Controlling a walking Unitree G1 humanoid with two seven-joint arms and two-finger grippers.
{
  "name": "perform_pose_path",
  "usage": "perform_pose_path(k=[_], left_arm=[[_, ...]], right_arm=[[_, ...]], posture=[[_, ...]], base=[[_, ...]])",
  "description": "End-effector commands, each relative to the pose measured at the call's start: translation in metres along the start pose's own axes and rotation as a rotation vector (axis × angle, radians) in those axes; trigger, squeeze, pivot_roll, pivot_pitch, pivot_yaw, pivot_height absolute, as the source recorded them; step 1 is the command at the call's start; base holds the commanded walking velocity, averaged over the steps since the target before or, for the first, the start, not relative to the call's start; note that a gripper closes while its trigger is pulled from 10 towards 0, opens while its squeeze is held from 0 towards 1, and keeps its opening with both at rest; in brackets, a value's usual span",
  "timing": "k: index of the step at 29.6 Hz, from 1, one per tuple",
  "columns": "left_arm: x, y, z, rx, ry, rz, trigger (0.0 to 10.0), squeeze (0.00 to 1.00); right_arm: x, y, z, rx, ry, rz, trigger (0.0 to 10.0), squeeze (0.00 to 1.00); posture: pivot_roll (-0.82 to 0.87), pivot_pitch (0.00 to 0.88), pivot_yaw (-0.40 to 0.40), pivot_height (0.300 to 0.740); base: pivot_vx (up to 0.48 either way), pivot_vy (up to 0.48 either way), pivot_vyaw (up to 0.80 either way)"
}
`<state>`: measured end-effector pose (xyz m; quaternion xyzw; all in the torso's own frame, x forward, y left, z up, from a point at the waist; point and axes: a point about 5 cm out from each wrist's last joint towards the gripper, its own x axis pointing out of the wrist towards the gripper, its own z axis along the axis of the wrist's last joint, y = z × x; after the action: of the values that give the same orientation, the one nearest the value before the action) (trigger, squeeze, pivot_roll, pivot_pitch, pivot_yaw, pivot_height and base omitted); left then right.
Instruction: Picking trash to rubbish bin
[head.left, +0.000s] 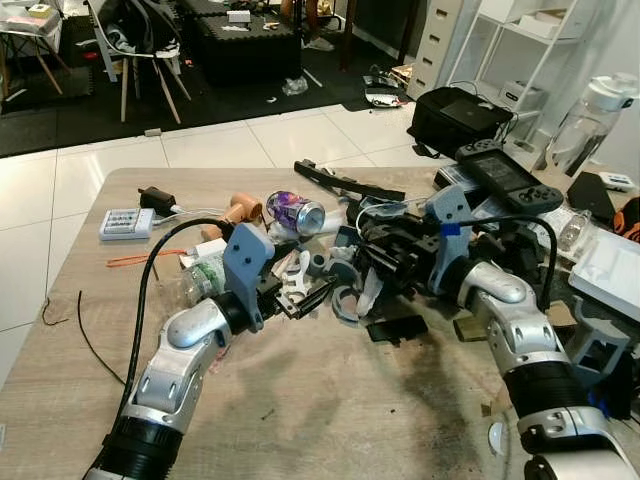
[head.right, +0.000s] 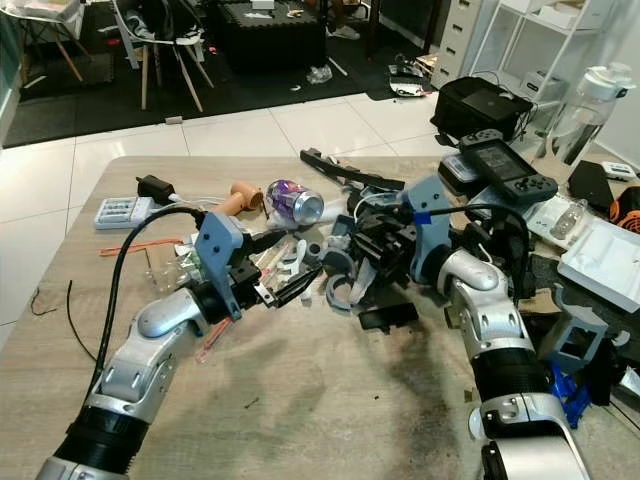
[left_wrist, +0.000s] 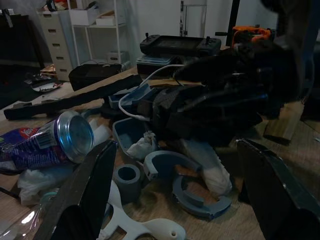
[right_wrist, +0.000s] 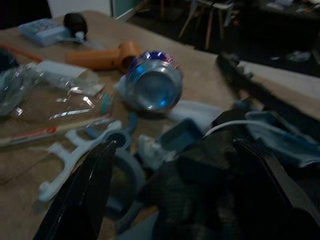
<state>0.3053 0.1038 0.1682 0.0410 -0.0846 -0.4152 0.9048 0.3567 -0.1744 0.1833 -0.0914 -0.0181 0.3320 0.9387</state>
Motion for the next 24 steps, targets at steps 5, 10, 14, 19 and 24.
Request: perform_pose_path(k=[5,10,14,19,24], left_arm=[[-0.001,0.001,0.001,0.008,0.004,-0.01,10.0,0.0],[0.0,0.0,0.001,0.009,0.004,-0.012,10.0,0.0],[0.0,0.0,0.001,0.013,0.007,-0.017,10.0,0.0],[0.001,0.0,0.001,0.014,0.008,-0.02,10.0,0.0],[0.001,0.0,0.001,0.015,0.01,-0.024,10.0,0.0]], right_arm=[[-0.001,-0.001,-0.009,-0.02,0.061,0.034,10.0,1.0],[-0.002,-0.001,-0.017,-0.031,0.089,0.037,10.0,1.0],[-0.005,-0.003,-0.033,0.008,0.149,0.037,10.0,0.0],[-0.007,0.002,-0.045,0.06,0.214,0.095,10.0,0.0],[-0.008,0.007,-0.051,0.076,0.251,0.136,10.0,0.0]], posture=[[-0.1,0.101,-0.007,0.74],[-0.1,0.102,-0.006,0.74],[-0.1,0.102,-0.005,0.74],[-0.09,0.1,-0.003,0.74],[-0.1,0.099,-0.003,0.74]], base=[[0.0,0.0,0.0],[0.0,0.0,0.0],[0.0,0.0,0.0],[0.0,0.0,0.0],[0.0,0.0,0.0]])
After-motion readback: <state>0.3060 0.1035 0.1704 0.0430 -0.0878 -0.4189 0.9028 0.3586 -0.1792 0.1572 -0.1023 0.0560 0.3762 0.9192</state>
